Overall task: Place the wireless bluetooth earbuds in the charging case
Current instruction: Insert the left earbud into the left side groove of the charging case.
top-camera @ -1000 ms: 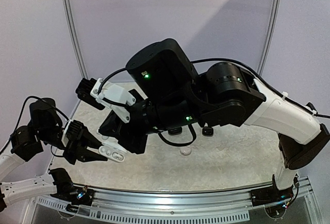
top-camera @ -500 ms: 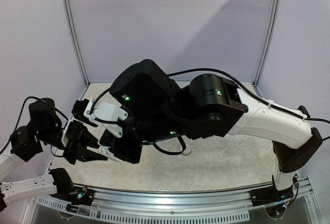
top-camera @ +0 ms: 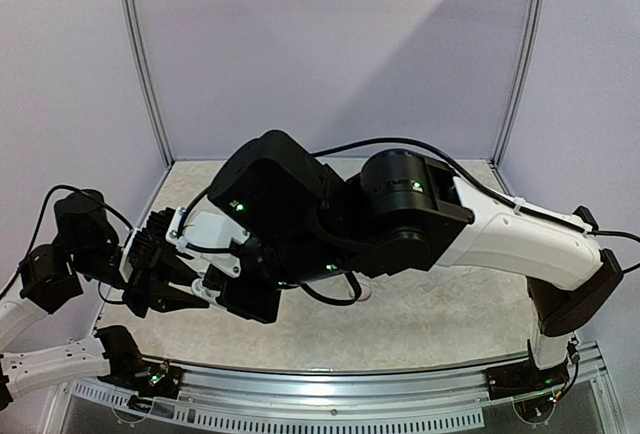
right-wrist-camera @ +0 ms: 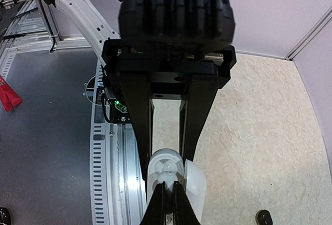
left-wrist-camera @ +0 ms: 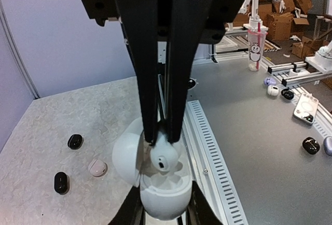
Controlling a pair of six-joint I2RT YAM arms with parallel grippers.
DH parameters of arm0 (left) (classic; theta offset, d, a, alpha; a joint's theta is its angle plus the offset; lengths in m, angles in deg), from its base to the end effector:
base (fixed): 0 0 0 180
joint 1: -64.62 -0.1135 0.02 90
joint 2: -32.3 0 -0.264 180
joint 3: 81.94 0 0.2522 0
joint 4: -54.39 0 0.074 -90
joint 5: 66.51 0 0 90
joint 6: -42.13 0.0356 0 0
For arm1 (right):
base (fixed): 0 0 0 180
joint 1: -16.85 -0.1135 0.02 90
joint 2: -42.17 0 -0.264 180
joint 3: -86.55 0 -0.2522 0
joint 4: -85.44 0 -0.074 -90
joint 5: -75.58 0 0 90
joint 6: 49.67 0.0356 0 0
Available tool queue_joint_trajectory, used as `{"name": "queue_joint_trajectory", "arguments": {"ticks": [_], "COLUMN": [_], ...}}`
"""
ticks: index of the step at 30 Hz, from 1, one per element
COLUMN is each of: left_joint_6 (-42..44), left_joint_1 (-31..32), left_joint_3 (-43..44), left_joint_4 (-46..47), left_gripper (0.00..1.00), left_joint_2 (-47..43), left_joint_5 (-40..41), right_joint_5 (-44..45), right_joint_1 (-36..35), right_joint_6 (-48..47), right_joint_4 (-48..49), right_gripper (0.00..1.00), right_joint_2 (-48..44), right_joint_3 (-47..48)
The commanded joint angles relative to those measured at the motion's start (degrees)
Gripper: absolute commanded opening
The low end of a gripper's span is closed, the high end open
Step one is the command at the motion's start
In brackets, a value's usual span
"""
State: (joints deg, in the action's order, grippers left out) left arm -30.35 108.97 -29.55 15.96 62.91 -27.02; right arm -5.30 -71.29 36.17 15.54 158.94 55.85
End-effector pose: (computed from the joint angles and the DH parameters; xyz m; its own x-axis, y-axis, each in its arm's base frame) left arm 0.0663 -0.1032 0.3138 0.0976 0.1723 -0.9802 0.9898 -0.1195 0.0776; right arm 0.0199 0.4379 0.4186 0.0516 -0.6165 -0.7857 -0.9816 0.1135 -0.1536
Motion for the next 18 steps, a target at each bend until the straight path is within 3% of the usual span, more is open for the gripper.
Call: {"name": "queue_joint_trajectory", "arguments": {"ticks": [1, 18], "left_joint_6": [-1.7, -3.8], "left_joint_1": [0.8, 0.8], "left_joint_3": [0.3, 0.7], "left_joint_4": [2.3, 3.0], "left_gripper": [0.00, 0.00], "left_joint_2": [0.1, 0.5], "left_joint_5": [-0.2, -1.9], "right_joint_5": [0.8, 1.9], "right_joint_1": [-0.6, -0.5], "right_joint_6": [-1.8, -6.5], "right_joint_4": [-0.7, -1.2], "right_gripper": [0.00, 0.03], "right_joint_2": [1.9, 3.2], "right_joint_3": [0.9, 0.9]}}
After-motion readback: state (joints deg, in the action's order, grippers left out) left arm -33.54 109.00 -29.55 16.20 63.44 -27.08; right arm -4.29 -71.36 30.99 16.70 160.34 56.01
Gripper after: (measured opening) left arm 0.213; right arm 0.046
